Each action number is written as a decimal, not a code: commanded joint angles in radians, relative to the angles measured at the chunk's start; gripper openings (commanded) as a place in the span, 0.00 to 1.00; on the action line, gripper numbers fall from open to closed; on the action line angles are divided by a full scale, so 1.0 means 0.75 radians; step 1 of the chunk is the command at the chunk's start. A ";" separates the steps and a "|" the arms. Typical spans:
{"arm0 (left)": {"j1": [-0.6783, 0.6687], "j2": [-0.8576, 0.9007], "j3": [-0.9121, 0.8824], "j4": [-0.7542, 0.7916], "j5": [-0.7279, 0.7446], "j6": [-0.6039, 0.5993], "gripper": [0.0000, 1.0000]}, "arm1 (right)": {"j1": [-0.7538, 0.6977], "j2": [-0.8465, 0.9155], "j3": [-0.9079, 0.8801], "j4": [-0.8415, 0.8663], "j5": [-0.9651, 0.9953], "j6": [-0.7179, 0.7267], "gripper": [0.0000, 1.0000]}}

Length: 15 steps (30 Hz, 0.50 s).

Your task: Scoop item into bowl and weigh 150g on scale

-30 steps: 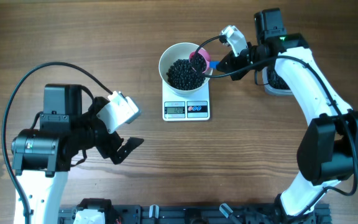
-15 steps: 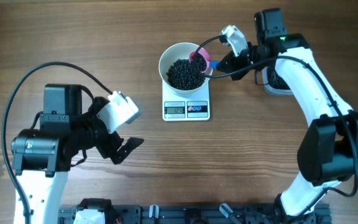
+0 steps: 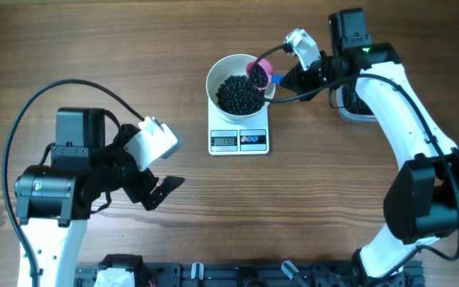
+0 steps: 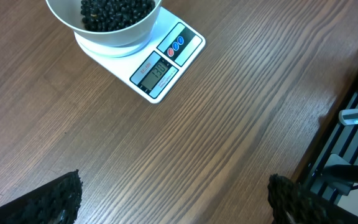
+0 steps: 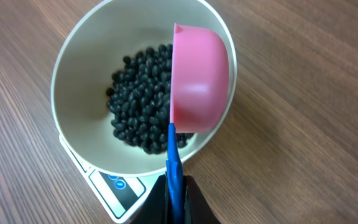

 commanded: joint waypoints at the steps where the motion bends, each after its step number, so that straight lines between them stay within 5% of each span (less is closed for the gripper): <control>1: -0.006 -0.002 0.024 0.004 0.002 0.030 1.00 | 0.007 -0.078 0.015 0.008 -0.083 -0.024 0.04; 15: -0.006 -0.002 0.024 0.004 0.002 0.030 1.00 | 0.041 -0.079 0.015 -0.026 -0.189 -0.024 0.04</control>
